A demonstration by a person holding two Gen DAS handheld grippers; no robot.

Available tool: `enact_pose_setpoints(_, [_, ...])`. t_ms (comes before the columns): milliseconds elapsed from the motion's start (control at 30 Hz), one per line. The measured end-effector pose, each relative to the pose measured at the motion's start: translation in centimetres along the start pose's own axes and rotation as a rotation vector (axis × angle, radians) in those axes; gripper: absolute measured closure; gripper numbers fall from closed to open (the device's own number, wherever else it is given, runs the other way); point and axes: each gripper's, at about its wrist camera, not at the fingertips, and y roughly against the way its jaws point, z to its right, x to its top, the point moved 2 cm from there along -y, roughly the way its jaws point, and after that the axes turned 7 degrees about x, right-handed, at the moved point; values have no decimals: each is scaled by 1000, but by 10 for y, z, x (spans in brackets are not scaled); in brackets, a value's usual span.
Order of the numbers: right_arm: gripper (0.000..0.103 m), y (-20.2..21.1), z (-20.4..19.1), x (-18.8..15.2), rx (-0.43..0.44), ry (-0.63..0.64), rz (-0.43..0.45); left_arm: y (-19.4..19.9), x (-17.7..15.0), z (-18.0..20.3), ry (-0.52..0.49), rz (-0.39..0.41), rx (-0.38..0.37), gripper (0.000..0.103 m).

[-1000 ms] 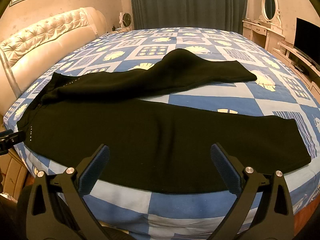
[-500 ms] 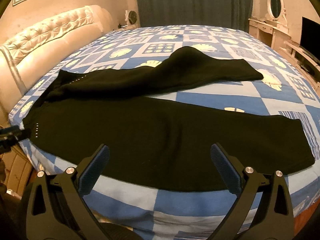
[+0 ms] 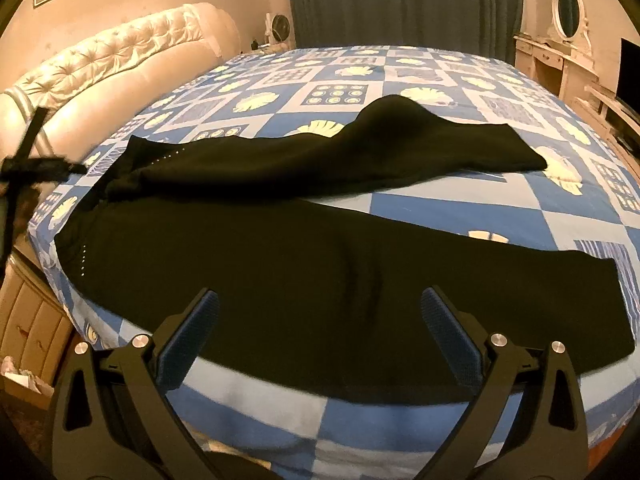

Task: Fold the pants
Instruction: 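Grasp the waistband of the black pants with both grippers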

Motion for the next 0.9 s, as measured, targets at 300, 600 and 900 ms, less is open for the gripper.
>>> enact_pose_setpoints(300, [2, -27, -14, 21, 63, 2, -16, -95, 75, -27, -47, 15, 15, 6])
enact_pose_setpoints(600, [2, -48, -18, 49, 99, 31, -11, -137, 98, -30, -56, -57, -47, 86])
enact_pose_setpoints(900, [2, -110, -10, 148, 305, 120, -80, -131, 99, -26, -76, -38, -58, 98])
